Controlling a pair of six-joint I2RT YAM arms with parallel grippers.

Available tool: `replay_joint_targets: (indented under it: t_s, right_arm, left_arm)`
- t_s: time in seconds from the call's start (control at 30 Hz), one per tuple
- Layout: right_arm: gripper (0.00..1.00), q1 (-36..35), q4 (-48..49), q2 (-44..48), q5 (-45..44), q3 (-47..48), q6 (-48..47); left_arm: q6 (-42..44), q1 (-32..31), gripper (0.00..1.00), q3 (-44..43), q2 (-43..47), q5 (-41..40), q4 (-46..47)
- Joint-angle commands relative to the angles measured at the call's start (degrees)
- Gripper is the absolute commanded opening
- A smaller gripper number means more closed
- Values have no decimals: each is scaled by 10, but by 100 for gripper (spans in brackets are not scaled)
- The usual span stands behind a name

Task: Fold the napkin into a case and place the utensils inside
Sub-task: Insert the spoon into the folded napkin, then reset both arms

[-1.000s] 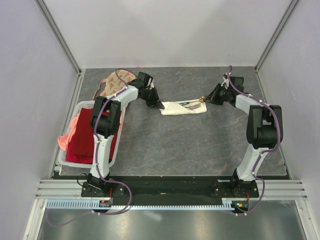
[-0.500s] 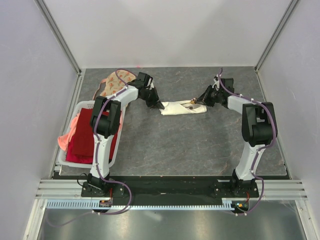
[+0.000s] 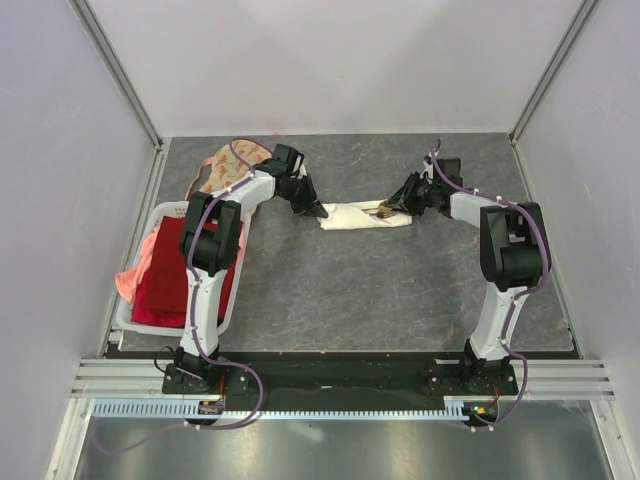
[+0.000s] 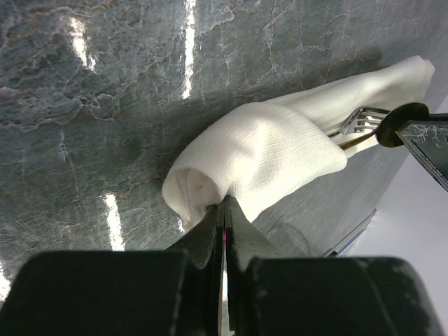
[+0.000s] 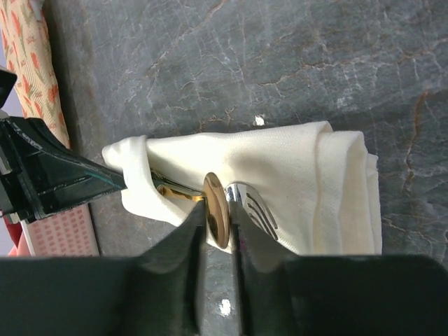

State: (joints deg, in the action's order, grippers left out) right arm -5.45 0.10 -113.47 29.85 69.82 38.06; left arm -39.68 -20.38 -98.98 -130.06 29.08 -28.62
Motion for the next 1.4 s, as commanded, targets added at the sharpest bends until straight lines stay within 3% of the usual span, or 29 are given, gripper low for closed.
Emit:
replay_joint_targets:
  t_s: [0.0, 0.17, 0.47, 0.7, 0.93, 1.07, 1.13, 1.2, 1.27, 1.37]
  right_arm:
    - [34, -4, -21, 17, -15, 14, -17]
    - [52, -3, -116, 43, -51, 44, -40]
    - [72, -3, -251, 59, -117, 130, -89]
    - [75, -6, -357, 119, -182, 161, -144]
    - [77, -50, -382, 267, -219, 82, -169]
    - [80, -60, -364, 358, -183, 17, -137]
    - [88, -73, -327, 435, -161, -34, -114]
    - [98, -73, -284, 518, -118, -96, -91]
    - [98, -73, -266, 596, -96, -152, -52]
    - [98, -74, -266, 690, -96, -221, 11]
  left_arm:
    - [-2, -1, 11, 1, 33, 6, 4]
    - [-15, -1, 21, 9, 61, 18, 6]
    - [-22, -2, 34, 74, 157, 26, 16]
    - [-11, -11, 35, 148, 269, 47, 17]
    - [17, -72, 39, 244, 406, 60, 21]
    - [28, -124, 40, 266, 470, 59, 29]
    - [56, -176, 51, 266, 514, 42, 35]
    - [67, -224, 56, 287, 568, 29, 67]
    - [34, -241, 59, 346, 607, 32, 114]
    - [-15, -241, 76, 441, 696, 32, 226]
